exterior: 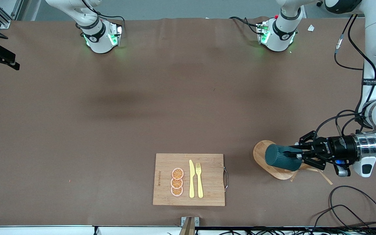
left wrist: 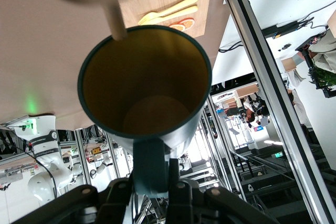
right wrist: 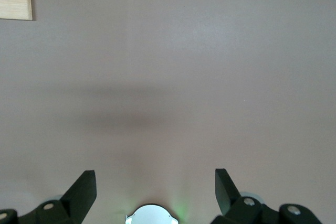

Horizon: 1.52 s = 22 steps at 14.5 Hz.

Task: Pass cup and hang on rack
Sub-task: 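Align the mug handle over a rack peg with the left gripper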

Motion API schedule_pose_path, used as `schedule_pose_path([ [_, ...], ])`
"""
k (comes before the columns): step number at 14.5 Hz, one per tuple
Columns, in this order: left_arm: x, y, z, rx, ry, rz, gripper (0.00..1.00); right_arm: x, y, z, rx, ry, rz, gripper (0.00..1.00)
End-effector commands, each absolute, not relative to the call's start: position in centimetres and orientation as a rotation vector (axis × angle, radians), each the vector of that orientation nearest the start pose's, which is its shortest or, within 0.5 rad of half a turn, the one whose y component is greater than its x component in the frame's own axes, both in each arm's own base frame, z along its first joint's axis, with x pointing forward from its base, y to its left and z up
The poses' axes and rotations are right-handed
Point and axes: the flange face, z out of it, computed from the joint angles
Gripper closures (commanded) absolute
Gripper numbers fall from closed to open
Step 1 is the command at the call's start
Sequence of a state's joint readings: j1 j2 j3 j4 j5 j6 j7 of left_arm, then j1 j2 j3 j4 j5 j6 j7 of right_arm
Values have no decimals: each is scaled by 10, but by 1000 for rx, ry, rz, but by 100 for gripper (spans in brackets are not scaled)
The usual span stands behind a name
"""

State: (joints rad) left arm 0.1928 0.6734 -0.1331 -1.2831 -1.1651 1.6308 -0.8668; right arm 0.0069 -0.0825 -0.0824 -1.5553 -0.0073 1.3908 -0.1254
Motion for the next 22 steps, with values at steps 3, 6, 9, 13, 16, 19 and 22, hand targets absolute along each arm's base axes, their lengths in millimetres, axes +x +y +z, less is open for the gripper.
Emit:
schedule_pose_path([
  [3,725,-9,387,1577,1157,-895,99,500,-46,664,-3125,-101,112,0],
  [6,725,-7,384,1576,1159,-896,99,500,-45,664,-3134,-114,111,0],
  [9,726,2,379,1563,1170,-894,99,500,-45,664,-3143,-117,113,0],
  [13,726,17,371,1545,1187,-892,99,499,-45,663,-3142,-112,125,0],
  [16,726,17,369,1546,1188,-894,99,499,-45,664,-3141,-98,125,0],
  [19,726,18,364,1542,1192,-899,98,499,-46,665,-3132,-81,115,0],
  [22,726,21,362,1544,1200,-894,98,499,-46,665,-3110,-76,103,0],
])
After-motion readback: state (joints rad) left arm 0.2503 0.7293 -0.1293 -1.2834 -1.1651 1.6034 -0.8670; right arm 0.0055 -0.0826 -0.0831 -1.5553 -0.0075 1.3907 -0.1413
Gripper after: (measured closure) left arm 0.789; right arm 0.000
